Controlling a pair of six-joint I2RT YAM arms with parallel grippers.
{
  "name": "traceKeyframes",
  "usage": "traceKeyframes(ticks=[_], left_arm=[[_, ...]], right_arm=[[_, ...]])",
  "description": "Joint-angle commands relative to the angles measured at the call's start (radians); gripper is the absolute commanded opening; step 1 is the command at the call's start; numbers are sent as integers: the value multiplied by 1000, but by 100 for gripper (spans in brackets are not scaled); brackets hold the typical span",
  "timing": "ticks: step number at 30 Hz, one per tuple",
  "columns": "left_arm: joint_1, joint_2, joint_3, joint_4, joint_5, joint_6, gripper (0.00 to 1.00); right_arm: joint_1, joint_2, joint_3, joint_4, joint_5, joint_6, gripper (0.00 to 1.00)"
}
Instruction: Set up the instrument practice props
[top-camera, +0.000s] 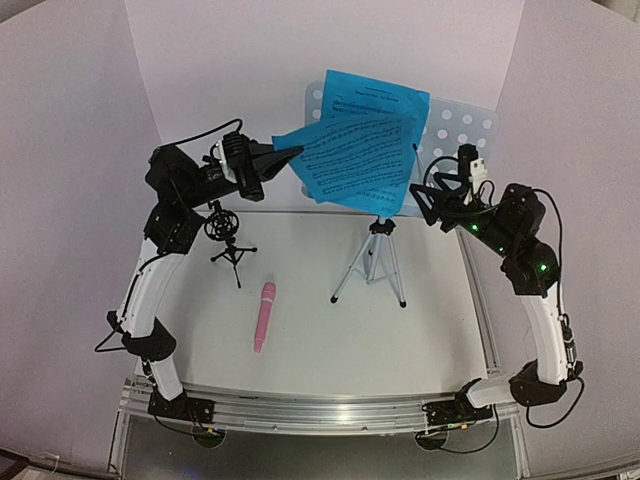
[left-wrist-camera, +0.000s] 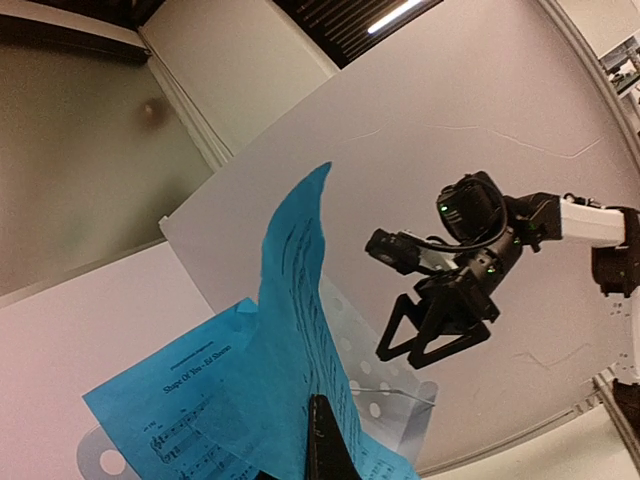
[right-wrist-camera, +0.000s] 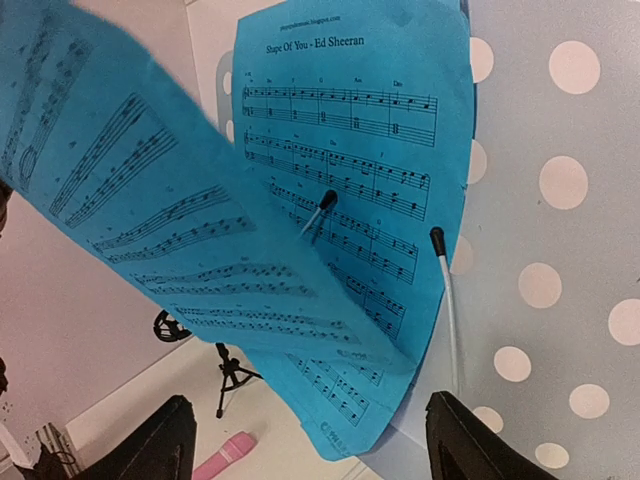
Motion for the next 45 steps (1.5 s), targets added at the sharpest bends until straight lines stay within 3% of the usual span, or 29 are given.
traceKeyframes(ticks=[1, 8, 15, 19, 28, 33, 38, 45], left_arm=[[5, -68, 61, -150, 37, -47, 0], [26, -136, 121, -451, -178, 104, 0], [27, -295, -64, -502, -511, 235, 0], [28, -408, -245, -515, -666, 280, 0], [28, -560, -455, -533, -769, 225, 0], [28, -599, -555, -488, -768, 230, 0], [28, -600, -571, -488, -751, 241, 0], [28, -598, -592, -478, -735, 239, 0]], right_arm=[[-2, 4, 21, 15, 1, 94, 75], [-2, 31, -46, 15, 65, 314, 63], [-2, 94, -49, 14, 184, 399, 56], [-2, 141, -22, 13, 236, 396, 52], [-2, 194, 1, 7, 253, 404, 44], [-2, 182, -28, 9, 200, 373, 33], [-2, 144, -58, 21, 238, 306, 14], [-2, 155, -37, 74, 124, 83, 0]])
